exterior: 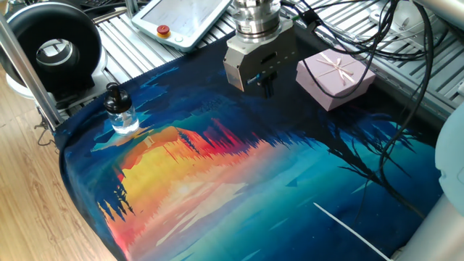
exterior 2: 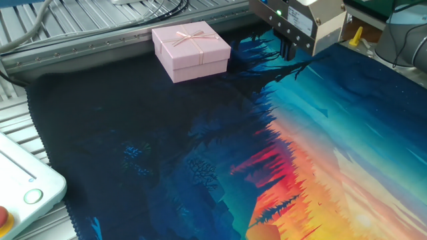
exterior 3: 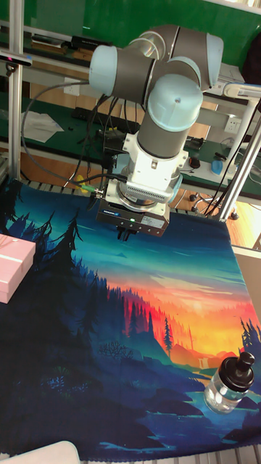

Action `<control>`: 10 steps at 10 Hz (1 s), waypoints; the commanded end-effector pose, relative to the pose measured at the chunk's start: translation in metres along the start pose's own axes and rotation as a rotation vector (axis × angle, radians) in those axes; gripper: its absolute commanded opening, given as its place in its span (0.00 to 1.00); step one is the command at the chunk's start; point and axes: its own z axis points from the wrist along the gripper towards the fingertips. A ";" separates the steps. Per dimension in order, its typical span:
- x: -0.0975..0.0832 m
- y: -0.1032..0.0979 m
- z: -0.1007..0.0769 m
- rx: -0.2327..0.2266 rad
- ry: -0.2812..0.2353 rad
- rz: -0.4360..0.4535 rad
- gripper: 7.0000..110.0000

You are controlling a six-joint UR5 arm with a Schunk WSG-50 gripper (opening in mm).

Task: Unscrew the lid from the jar

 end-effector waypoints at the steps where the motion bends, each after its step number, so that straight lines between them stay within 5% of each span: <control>1: 0.002 0.007 -0.001 -0.028 0.009 -0.002 0.00; 8: -0.020 0.026 -0.003 -0.105 -0.083 -0.057 0.00; 10: -0.040 0.041 -0.004 -0.147 -0.129 -0.100 0.00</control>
